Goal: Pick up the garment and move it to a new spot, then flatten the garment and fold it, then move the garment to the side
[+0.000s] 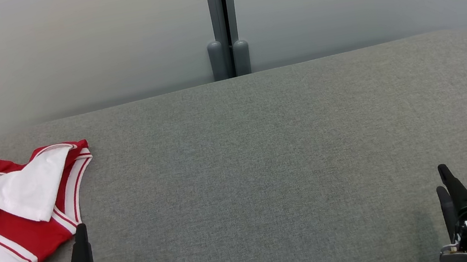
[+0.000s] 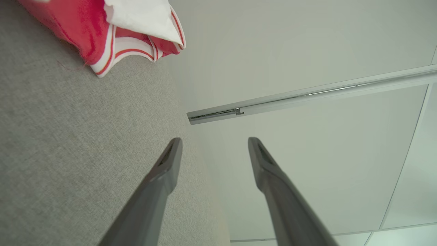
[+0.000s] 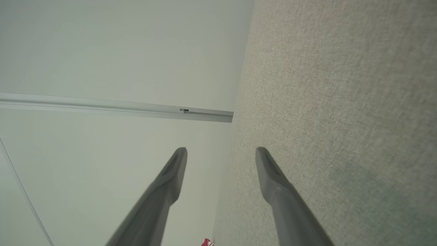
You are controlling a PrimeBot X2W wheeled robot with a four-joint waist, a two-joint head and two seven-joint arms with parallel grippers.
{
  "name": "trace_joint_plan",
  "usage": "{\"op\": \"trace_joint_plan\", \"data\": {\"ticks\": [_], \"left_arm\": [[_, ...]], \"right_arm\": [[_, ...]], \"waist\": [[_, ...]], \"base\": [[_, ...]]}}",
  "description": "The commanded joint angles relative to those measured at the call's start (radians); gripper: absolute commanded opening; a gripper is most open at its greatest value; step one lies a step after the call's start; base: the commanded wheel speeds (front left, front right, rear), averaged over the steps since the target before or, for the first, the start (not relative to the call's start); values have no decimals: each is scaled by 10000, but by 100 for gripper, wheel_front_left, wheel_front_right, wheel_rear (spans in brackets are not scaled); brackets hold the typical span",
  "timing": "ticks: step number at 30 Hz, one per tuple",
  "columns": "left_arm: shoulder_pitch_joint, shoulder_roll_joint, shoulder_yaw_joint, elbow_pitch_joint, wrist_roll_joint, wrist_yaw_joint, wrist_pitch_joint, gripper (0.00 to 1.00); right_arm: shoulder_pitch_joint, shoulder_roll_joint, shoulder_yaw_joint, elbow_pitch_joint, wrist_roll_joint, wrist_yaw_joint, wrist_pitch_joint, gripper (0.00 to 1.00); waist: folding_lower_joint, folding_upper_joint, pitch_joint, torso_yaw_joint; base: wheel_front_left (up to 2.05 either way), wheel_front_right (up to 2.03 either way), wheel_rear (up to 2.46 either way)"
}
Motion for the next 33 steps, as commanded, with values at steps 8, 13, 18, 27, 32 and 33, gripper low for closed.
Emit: {"op": "trace_joint_plan", "data": {"ticks": [8, 13, 18, 27, 32, 33], "left_arm": [[-17, 123, 10, -683, 1893, 39, -404, 100], [3, 135, -170, -1158, 2987, 200, -611, 100], [83, 143, -480, -1465, 4277, 488, -806, 100], [187, 356, -1162, -1578, 6169, 1209, -1093, 100], [205, 651, -1721, -1681, 6933, 1906, -1262, 100], [201, 781, -1940, -1720, 7171, 2128, -1332, 100]], "right_arm": [[-252, -99, 112, -592, -2422, 1, -423, 100], [-168, -108, 289, -1001, -3961, 1, -633, 100], [-81, -117, 581, -1211, -5170, 1, -829, 100], [87, -131, 855, -1337, -6445, 1, -1115, 100], [143, -137, 958, -1443, -7107, 1, -1292, 100], [152, -139, 1011, -1474, -7296, 1, -1357, 100]], "waist": [[0, 0, 25, 22], [0, 0, 53, 55], [0, 0, 64, 100], [0, 0, 38, 168], [0, 0, 19, 193], [0, 0, 10, 196]], "base": [[0, 0, 0], [0, 0, 0], [0, 0, 0], [0, 0, 0], [0, 0, 0], [0, 0, 0]]}}
